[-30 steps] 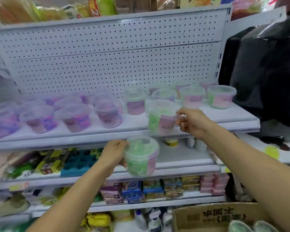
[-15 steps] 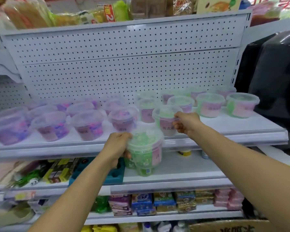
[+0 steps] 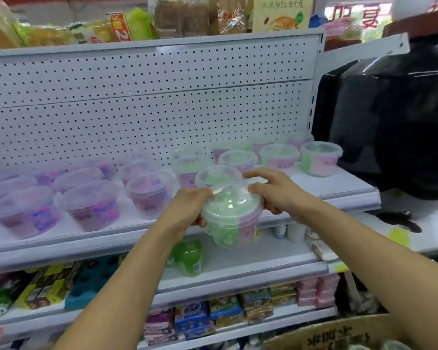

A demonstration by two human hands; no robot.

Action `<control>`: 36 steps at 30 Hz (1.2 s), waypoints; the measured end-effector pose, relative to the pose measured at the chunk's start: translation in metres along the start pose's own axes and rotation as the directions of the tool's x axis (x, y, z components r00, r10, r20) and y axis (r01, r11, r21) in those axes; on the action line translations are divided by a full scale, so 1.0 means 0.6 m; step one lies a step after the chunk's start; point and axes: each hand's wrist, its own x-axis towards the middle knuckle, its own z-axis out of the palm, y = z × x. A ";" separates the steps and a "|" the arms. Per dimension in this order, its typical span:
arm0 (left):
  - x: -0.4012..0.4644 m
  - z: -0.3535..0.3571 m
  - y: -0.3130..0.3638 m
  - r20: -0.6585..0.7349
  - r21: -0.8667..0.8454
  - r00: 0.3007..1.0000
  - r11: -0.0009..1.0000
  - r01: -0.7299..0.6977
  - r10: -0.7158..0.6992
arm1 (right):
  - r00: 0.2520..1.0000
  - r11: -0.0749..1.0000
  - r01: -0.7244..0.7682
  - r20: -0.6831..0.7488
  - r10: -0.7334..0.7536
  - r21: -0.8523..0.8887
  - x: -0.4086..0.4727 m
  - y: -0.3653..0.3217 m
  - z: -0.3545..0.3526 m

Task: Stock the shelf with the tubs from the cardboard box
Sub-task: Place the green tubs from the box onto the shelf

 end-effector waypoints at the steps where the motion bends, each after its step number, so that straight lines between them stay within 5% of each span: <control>1: 0.006 0.009 0.009 0.023 -0.003 0.999 1.000 -0.024 0.024 | 0.999 1.000 0.005 -0.035 -0.004 0.026 -0.001 0.003 -0.013; 3: 0.021 0.023 0.031 0.024 0.016 0.993 0.993 -0.119 0.118 | 0.994 0.997 0.005 -0.113 0.004 0.081 0.000 0.012 -0.041; 5: 0.039 0.033 0.046 -0.077 0.240 0.956 0.936 -0.257 0.283 | 0.977 0.991 -0.012 -0.211 0.041 0.135 0.004 0.023 -0.066; 8: 0.060 0.046 0.033 -0.064 0.771 0.815 0.547 -0.326 0.576 | 0.931 0.983 -0.038 -0.351 0.100 0.180 0.013 0.034 -0.094; 11: 0.082 0.053 -0.002 0.146 0.905 0.783 0.237 -0.353 0.605 | 0.889 0.972 -0.061 -0.431 0.156 0.225 0.032 0.043 -0.102; 16: 0.100 0.045 -0.015 0.125 0.860 0.821 0.352 -0.370 0.557 | 0.857 0.953 -0.117 -0.456 0.239 0.279 0.072 0.056 -0.091; 27: 0.112 0.031 -0.023 0.137 0.815 0.814 0.402 -0.417 0.564 | 0.854 0.958 -0.184 -0.447 0.266 0.218 0.091 0.079 -0.086; 31: 0.107 0.044 -0.014 0.111 0.854 0.832 0.377 -0.360 0.543 | 0.916 0.979 -0.205 -0.351 0.193 0.003 0.072 0.083 -0.104; 36: 0.044 0.123 -0.009 0.036 0.784 0.775 0.463 -0.414 0.632 | 0.905 0.847 -0.088 -0.397 -0.152 -0.524 -0.001 0.112 -0.143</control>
